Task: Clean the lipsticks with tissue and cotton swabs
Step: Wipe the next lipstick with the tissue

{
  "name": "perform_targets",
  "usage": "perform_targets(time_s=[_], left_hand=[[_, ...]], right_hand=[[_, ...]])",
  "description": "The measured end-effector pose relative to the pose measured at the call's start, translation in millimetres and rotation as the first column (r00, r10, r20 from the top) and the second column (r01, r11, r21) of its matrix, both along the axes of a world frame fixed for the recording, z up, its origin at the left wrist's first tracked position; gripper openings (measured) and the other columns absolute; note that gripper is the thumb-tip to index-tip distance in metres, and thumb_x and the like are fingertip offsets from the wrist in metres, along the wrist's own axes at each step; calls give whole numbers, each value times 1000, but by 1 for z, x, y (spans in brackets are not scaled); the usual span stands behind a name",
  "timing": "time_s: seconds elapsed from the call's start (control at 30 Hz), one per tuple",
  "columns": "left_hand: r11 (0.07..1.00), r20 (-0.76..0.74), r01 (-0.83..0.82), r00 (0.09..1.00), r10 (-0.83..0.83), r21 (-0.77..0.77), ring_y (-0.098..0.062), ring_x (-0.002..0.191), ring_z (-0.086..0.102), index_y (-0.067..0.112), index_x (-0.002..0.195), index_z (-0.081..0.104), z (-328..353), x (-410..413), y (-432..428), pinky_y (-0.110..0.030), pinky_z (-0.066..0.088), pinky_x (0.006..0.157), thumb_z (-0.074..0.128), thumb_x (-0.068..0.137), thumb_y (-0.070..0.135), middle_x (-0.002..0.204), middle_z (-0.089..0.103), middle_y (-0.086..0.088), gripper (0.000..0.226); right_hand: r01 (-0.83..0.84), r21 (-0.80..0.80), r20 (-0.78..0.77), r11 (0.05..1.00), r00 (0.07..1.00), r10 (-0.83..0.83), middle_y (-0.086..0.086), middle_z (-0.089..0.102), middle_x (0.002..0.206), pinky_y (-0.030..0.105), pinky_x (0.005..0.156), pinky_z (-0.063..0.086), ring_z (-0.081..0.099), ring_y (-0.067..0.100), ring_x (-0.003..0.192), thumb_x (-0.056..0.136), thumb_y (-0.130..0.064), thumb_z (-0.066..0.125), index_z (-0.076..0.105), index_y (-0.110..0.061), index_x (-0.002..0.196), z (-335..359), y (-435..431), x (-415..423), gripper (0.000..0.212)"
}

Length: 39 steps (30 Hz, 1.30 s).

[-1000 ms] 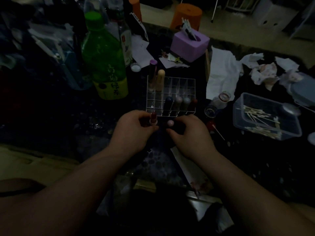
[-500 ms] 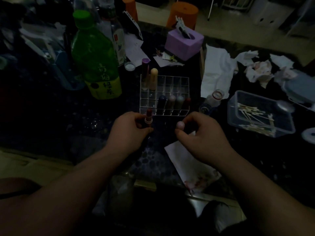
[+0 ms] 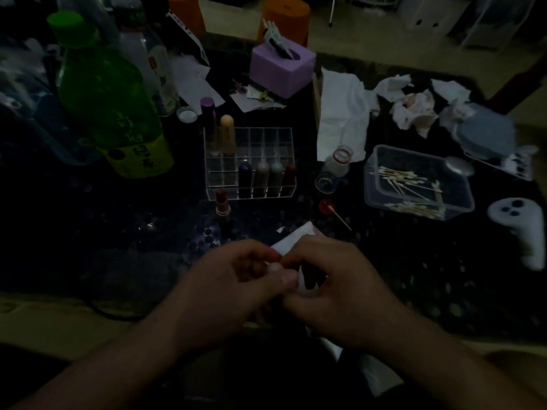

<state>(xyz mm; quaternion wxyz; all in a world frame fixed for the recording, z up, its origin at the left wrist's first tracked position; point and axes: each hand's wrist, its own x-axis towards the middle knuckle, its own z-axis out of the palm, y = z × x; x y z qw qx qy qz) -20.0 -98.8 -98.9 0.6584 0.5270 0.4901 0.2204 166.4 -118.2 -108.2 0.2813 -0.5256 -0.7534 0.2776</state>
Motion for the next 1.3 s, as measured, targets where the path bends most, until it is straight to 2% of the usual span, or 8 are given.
perform_targets(time_s=[0.27,0.4,0.57,0.67,0.8,0.9,1.13,1.3], left_hand=[[983,-11,-160,987,159,-90,-20,79,73,11,102,74,-3,17,24,-28,57,69,67,92,18,90,77,-3,14],[988,-73,-132,989,126,-79,-18,87,74,21,101,76,-5,15,30,-26,60,73,72,89,18,94,78,3,13],[984,-14,-150,989,149,-97,-23,96,72,19,99,77,-7,16,31,-29,60,78,71,88,10,97,78,2,15],[990,67,-117,990,122,-82,-12,100,70,25,88,81,-5,18,32,-29,58,82,69,87,18,103,77,6,15],[996,165,-19,986,32,-82,-9,119,63,21,104,79,-7,13,33,-33,49,101,80,76,33,130,68,6,31],[996,202,45,979,-29,-76,-18,118,66,15,106,77,-9,14,30,-34,52,98,77,77,25,120,73,-2,30],[996,330,-36,942,61,-79,-23,104,72,12,96,78,0,17,26,-27,57,85,73,76,11,104,76,-10,21],[986,408,-45,907,108,-161,-26,109,69,11,96,79,0,20,25,-30,56,90,70,80,7,108,75,-13,18]], right_hand=[[330,-231,71,915,944,-322,-17,61,99,16,76,47,58,-1,91,70,-67,67,63,-31,105,8,16,29,50],[505,-283,335,815,849,-409,-6,61,96,29,73,49,59,11,85,79,-45,74,59,-22,104,-7,26,42,36],[478,-330,356,814,862,-361,-5,64,81,22,59,45,59,9,71,83,-29,70,64,-16,94,-21,33,41,18],[438,-389,230,811,898,-375,-5,69,74,12,52,44,63,3,66,85,-25,70,74,-16,85,-16,32,39,9],[173,-607,-234,776,894,-382,12,72,76,30,61,52,66,17,65,83,-5,72,71,-8,73,18,23,47,10],[-43,-669,-439,742,829,-347,14,68,73,29,60,50,63,21,66,74,-1,74,71,-9,71,28,15,51,9],[-142,-702,-623,698,597,-505,20,68,86,32,66,52,65,33,77,75,-12,66,68,0,87,24,8,42,17],[31,-650,-628,759,541,-559,21,73,91,30,64,56,70,27,79,79,-15,76,72,0,92,23,0,26,21]])
